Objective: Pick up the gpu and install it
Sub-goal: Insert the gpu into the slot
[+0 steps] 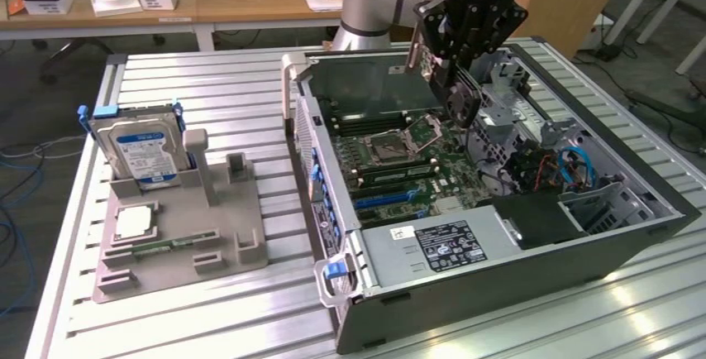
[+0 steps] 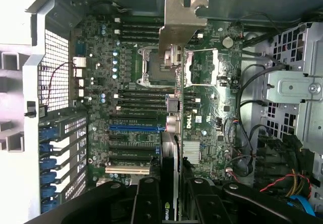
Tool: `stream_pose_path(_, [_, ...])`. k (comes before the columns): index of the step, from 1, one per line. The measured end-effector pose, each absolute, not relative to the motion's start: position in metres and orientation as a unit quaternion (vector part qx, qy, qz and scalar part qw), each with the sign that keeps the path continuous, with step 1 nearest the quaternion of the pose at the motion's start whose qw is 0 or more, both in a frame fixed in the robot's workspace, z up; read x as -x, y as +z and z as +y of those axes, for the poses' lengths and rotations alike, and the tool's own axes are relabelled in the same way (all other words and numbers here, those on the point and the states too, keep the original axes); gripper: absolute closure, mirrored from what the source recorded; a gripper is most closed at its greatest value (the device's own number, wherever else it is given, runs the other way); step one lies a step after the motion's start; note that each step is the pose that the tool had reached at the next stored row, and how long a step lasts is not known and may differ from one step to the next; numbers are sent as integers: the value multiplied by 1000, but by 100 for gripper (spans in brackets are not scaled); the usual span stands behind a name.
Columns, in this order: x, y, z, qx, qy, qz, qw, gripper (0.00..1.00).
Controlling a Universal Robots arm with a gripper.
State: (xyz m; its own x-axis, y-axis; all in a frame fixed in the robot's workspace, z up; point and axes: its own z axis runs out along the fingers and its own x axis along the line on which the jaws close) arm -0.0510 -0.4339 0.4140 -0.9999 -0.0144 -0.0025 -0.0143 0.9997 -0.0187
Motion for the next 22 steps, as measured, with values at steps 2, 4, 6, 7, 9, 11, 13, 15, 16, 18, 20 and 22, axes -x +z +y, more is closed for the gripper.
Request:
stream_pose_path(2, [51,414,-434,7,-9,1000,1,74])
stream_pose_path(4, [51,414,-434,7,-9,1000,1,74])
stream_pose_path(6, [51,414,-434,7,-9,1000,1,74])
stream_pose_path(7, [51,414,-434,7,-9,1000,1,74])
stream_pose_path(9, [51,414,-434,7,-9,1000,1,74])
stream_pose_path(11, [51,414,-434,10,-9,1000,1,74])
stream_pose_path(13, [51,414,-434,17,-9,1000,1,74])
stream_pose_path(15, [51,414,-434,23,-9,1000,1,74])
stream_pose_path(16, [51,414,-434,25,-9,1000,1,74])
stream_pose_path(18, [51,414,-434,30,-9,1000,2,74])
stream_pose_path(20, [51,414,-434,34,-9,999,2,74])
stream_pose_path(22, [51,414,-434,38,-9,999,2,74])
